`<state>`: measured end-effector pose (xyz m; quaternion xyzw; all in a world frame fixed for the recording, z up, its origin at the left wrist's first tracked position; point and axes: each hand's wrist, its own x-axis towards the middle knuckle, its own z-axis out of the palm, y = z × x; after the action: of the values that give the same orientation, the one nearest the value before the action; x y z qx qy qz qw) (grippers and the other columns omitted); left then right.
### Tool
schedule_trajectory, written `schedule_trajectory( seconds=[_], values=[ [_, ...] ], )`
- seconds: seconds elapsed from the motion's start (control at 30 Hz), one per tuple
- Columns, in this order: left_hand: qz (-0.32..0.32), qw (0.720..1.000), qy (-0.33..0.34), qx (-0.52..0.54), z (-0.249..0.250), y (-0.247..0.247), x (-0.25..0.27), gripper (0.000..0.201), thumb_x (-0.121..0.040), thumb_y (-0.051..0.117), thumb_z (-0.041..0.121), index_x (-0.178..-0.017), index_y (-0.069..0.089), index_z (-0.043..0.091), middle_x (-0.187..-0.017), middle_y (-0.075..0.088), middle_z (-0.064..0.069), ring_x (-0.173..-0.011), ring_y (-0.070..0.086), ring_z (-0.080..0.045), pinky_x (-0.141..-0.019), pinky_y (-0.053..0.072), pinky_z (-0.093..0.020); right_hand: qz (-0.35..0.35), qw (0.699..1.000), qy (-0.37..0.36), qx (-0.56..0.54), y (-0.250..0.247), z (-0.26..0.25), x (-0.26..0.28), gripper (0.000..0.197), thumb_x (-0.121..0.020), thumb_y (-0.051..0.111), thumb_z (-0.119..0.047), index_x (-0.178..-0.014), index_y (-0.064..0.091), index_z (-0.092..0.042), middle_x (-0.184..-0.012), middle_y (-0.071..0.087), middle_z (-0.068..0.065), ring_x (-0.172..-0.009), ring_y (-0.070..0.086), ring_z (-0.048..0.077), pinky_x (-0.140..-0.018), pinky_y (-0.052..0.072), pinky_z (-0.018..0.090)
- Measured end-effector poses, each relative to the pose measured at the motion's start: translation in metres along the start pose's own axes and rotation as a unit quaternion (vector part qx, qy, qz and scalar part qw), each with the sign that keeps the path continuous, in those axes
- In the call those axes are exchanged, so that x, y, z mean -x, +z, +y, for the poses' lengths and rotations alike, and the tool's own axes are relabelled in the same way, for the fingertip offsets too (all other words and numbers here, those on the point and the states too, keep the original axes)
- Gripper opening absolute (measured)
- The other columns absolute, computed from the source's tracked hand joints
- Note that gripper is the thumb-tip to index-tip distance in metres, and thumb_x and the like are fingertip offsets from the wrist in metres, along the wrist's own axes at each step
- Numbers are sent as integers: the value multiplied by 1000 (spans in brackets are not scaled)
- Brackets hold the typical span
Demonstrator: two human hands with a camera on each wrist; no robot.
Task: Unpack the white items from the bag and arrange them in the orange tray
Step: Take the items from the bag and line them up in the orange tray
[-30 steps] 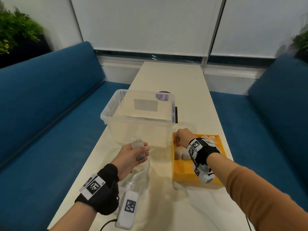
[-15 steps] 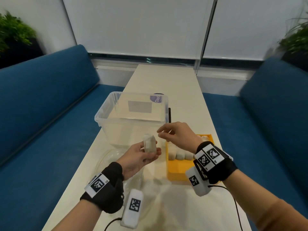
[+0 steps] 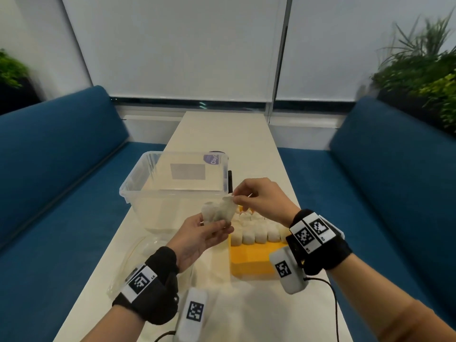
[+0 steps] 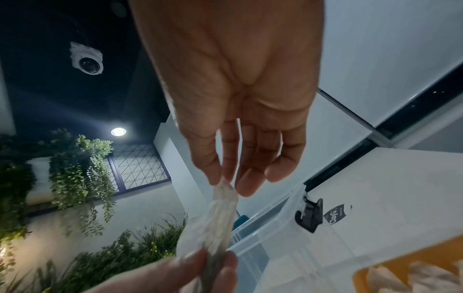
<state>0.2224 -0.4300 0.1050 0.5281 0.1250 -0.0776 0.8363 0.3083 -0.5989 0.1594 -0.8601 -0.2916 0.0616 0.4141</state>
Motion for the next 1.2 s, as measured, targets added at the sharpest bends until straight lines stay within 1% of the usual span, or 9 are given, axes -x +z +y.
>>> schedule_trajectory(
  seconds=[0.1,0.27,0.4,0.53,0.63,0.8,0.9,1.07,1.2],
  values=[
    [-2,999,12,-32,-1,8,-3,34,-89,62,3,-122,57,-2,-101,73,-17,-96,71,-27,-74,59,-27,-29,1000,2,-2,-5,0,2,27,-85,67,-33,-108,66,-18,-88,71,-3,-67,67,8,-69,56,22],
    [-6,999,7,-38,-6,17,-4,30,-88,63,6,-117,59,0,-97,72,-13,-90,71,-22,-76,59,-28,-12,999,-19,37,-14,5,1,12,-87,65,-11,-97,71,-9,-83,70,2,-65,63,12,-69,55,21],
    [24,999,-7,-46,-7,11,-2,28,-90,63,11,-116,59,3,-106,69,-15,-94,70,-23,-81,58,-31,-6,991,15,132,-26,21,-5,16,-90,60,-11,-103,69,-9,-95,69,4,-76,59,12,-74,50,19],
    [43,998,-5,-50,-9,2,2,27,-91,62,11,-115,60,2,-99,70,-15,-90,69,-23,-82,57,-33,-34,975,51,213,-34,43,-7,20,-91,55,-7,-105,69,-7,-104,68,9,-83,56,14,-79,46,20],
    [53,997,-4,-60,-10,-2,5,25,-91,62,11,-115,61,2,-101,70,-15,-90,69,-23,-80,57,-32,-66,965,80,243,-31,53,-6,21,-91,54,-8,-105,69,-7,-105,66,9,-93,59,20,-83,46,23],
    [66,996,-5,-63,-10,-7,9,27,-91,62,11,-116,60,3,-106,69,-17,-91,70,-23,-79,57,-31,-193,949,109,224,8,59,-6,17,-88,58,-13,-100,71,-11,-87,67,4,-75,62,16,-72,52,26],
    [76,995,-4,-65,-9,-11,10,26,-91,62,11,-115,61,3,-106,69,-18,-91,70,-23,-78,58,-31,-266,930,108,231,40,65,-15,18,-87,64,-18,-100,72,-9,-99,69,10,-90,64,22,-69,48,25],
    [85,994,-4,-64,-9,-20,16,25,-90,64,10,-114,62,3,-106,69,-17,-89,70,-22,-76,59,-28,-201,940,126,246,71,83,-41,18,-88,62,-13,-101,72,-7,-113,64,14,-109,57,26,-85,47,29],
    [94,994,-6,-57,-10,-29,21,24,-90,63,8,-114,63,3,-109,68,-18,-90,71,-22,-75,59,-27,-164,946,126,251,75,89,-51,20,-90,58,-8,-106,69,-4,-115,65,13,-108,60,27,-88,46,29]
  ],
)
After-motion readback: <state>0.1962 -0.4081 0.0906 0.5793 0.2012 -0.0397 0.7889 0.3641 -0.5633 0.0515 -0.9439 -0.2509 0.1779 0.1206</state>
